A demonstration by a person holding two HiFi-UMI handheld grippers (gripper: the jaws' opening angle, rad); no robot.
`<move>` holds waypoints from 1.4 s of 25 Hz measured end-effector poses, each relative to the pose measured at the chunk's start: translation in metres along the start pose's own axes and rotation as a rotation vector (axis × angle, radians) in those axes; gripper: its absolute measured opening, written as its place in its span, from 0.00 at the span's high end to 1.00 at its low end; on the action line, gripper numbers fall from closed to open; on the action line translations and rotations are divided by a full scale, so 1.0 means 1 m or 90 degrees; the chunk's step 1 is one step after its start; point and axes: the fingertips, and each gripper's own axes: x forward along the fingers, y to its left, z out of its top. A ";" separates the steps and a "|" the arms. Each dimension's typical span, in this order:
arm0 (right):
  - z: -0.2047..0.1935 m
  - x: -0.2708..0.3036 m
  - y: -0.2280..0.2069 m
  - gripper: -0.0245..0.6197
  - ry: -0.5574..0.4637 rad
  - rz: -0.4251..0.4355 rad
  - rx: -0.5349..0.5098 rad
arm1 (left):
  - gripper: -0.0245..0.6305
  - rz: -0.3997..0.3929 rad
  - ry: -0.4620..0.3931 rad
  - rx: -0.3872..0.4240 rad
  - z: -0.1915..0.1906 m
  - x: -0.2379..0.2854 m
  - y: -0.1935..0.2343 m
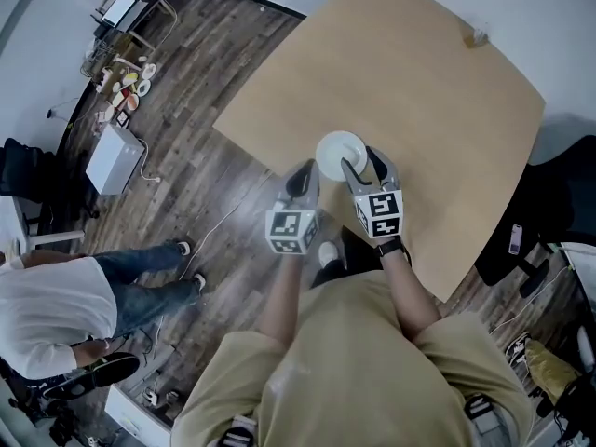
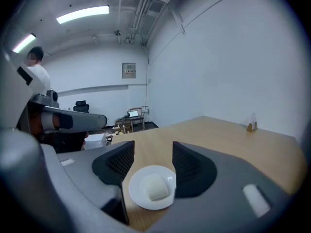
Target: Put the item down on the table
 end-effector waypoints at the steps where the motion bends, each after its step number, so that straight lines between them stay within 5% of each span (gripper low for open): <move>1: 0.009 -0.009 0.001 0.58 -0.015 -0.002 -0.003 | 0.96 -0.004 -0.009 0.005 0.007 -0.003 -0.005; 11: 0.087 -0.109 0.012 0.77 -0.161 -0.019 -0.028 | 0.96 -0.050 -0.084 0.052 0.059 -0.037 -0.062; 20: 0.105 -0.166 0.034 0.95 -0.225 -0.037 -0.030 | 0.96 -0.077 -0.125 0.079 0.074 -0.074 -0.101; 35: 0.100 -0.190 0.048 0.95 -0.227 -0.052 -0.035 | 0.96 -0.078 -0.150 0.091 0.080 -0.108 -0.112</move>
